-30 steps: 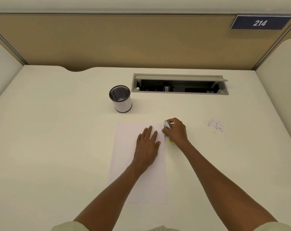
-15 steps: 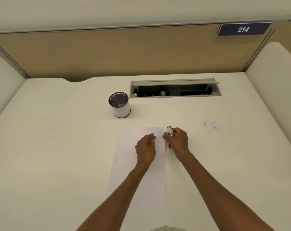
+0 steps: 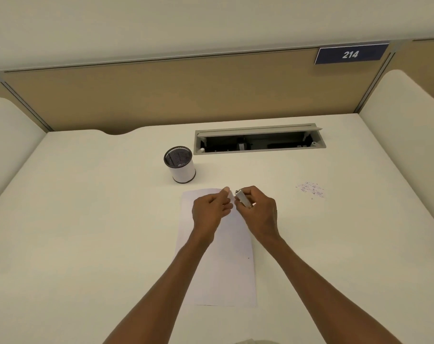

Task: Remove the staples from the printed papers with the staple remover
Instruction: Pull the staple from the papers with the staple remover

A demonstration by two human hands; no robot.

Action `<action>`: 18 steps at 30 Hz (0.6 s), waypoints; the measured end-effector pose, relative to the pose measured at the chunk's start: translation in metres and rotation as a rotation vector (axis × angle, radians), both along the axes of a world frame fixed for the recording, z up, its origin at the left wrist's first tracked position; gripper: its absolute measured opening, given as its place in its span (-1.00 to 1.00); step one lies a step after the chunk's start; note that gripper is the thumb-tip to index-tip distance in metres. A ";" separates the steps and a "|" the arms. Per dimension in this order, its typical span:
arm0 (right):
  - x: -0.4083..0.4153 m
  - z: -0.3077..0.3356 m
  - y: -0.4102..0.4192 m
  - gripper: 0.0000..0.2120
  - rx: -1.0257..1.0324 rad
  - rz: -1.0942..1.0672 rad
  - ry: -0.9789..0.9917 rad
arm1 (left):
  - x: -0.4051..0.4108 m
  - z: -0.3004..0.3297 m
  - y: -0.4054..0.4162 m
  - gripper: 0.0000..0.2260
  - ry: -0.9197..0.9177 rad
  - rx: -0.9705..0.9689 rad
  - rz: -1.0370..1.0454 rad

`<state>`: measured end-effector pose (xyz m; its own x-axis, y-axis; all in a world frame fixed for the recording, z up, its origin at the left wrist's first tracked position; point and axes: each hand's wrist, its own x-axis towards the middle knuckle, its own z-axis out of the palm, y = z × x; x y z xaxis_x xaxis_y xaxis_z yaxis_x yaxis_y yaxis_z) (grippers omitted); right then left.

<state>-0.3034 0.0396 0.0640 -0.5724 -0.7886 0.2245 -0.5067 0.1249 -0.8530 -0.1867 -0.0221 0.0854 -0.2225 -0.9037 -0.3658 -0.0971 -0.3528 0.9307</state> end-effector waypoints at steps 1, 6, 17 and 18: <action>0.005 -0.001 0.001 -0.90 0.015 0.015 0.099 | -0.001 0.002 -0.002 -0.72 0.055 0.074 0.003; 0.022 -0.010 0.009 -0.94 0.052 -0.008 0.401 | 0.005 -0.003 -0.008 -0.79 0.106 0.172 -0.029; 0.004 -0.029 0.016 -0.77 0.184 -0.025 -0.248 | 0.009 -0.031 -0.005 -0.92 0.020 0.144 -0.107; 0.001 -0.031 0.016 -0.77 0.221 -0.031 -0.298 | 0.008 -0.035 -0.004 -0.90 -0.011 0.119 -0.105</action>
<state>-0.3027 0.0559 0.0326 -0.6117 -0.7804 -0.1292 -0.2331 0.3339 -0.9133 -0.1785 -0.0260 0.0504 -0.3092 -0.8258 -0.4716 -0.1490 -0.4477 0.8817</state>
